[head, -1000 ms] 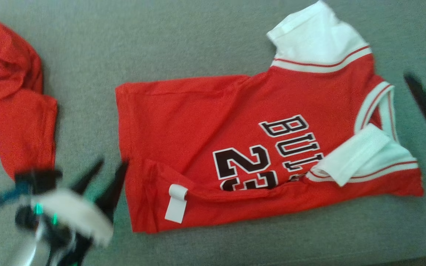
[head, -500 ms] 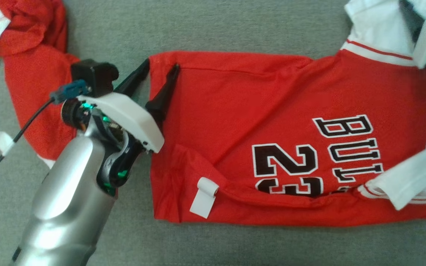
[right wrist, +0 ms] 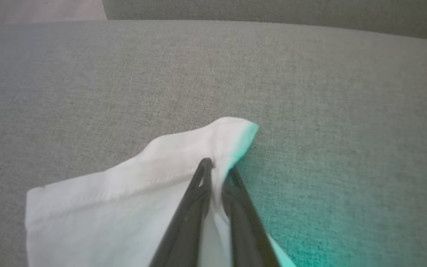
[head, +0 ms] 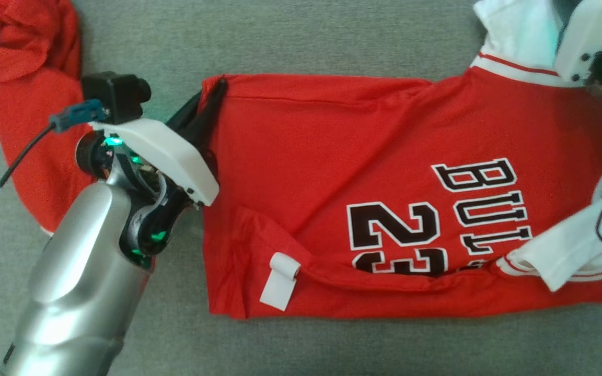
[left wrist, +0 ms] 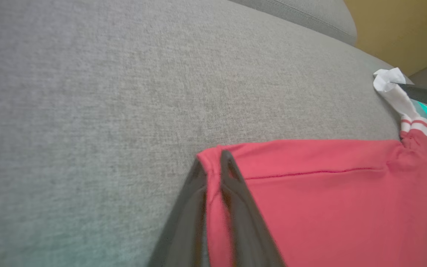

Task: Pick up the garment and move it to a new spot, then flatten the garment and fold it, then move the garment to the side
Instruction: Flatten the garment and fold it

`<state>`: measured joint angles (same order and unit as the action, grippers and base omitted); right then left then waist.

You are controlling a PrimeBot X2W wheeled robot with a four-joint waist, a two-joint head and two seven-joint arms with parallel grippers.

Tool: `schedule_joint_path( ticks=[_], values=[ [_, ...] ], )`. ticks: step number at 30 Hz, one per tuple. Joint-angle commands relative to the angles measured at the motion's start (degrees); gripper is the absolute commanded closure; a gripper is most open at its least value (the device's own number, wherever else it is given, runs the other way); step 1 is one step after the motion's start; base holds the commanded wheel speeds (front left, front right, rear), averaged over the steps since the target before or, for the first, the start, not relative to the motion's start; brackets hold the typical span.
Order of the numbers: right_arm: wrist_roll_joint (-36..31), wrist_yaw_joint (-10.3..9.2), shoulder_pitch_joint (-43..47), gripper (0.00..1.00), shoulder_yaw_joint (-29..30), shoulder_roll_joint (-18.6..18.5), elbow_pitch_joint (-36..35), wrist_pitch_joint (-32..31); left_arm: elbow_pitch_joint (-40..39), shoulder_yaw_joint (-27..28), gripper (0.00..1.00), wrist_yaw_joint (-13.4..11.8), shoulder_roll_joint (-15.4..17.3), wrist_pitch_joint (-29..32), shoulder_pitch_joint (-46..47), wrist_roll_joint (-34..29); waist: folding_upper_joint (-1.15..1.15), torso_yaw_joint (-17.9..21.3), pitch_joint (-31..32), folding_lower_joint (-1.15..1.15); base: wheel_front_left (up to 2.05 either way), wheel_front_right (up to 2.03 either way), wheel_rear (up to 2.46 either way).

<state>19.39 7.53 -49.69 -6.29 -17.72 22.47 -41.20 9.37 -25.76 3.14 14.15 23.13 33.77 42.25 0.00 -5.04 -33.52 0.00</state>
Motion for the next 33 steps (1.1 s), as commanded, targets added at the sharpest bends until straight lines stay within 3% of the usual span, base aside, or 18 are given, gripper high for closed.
schedule_joint_path(
  ticks=[1,5,11,15,22,29,30,31,32,33],
  values=[
    [-0.4,-0.04,0.0,1.0,-0.5,0.9,-1.0,2.4,1.3,-0.1,1.0,0.1,0.8,2.0,-2.6,1.2,0.0,0.6,0.4,0.0,0.0,0.0,0.0],
    [-2.2,-0.04,-3.1,1.0,3.8,1.7,0.4,9.1,-0.6,4.5,1.0,-1.0,2.2,-0.4,-1.2,2.8,0.0,2.0,1.5,0.0,0.0,0.0,0.0],
    [-0.2,-0.04,-2.7,1.0,4.9,0.6,0.0,10.5,-5.5,8.4,1.0,-1.9,4.3,-1.1,-2.8,5.3,0.0,4.0,3.9,0.0,0.0,0.0,0.0],
    [4.5,-0.04,5.3,1.0,2.5,-1.5,-5.6,10.8,-9.9,8.4,1.0,-2.3,4.4,-2.0,-8.1,6.0,0.0,5.3,6.9,0.0,0.0,0.0,0.0],
    [11.7,-0.04,27.5,1.0,2.3,-5.8,-23.8,5.9,-22.0,12.0,1.0,-4.8,5.8,-4.8,-24.5,9.6,0.0,8.7,11.7,0.0,0.0,0.0,0.0],
    [12.1,-0.04,38.6,1.0,4.9,-4.8,-31.6,2.3,-29.1,13.9,1.0,-7.1,6.3,-5.3,-35.3,12.2,0.0,10.6,13.1,0.0,0.0,0.0,0.0],
    [11.8,-0.04,39.3,0.84,4.7,-4.3,-32.0,2.0,-29.3,14.1,1.0,-7.5,6.4,-5.4,-36.2,12.1,0.0,10.8,13.2,0.0,0.0,0.0,0.0],
    [12.0,-0.04,39.9,0.22,4.2,-3.6,-31.9,1.7,-29.1,14.3,0.86,-8.1,6.4,-5.6,-36.8,11.8,0.0,11.0,13.3,0.0,0.0,0.0,0.0],
    [12.2,-0.04,40.3,0.0,4.4,-2.6,-31.3,1.2,-28.6,14.4,0.64,-8.6,6.1,-5.8,-37.2,11.8,0.0,11.1,13.4,0.0,0.0,0.0,0.0],
    [11.7,-0.04,40.4,0.0,4.1,-2.4,-30.7,0.8,-27.8,14.2,0.01,-8.9,5.6,-5.9,-37.4,12.1,0.0,11.0,13.4,0.0,0.0,0.0,0.0]
  ],
)
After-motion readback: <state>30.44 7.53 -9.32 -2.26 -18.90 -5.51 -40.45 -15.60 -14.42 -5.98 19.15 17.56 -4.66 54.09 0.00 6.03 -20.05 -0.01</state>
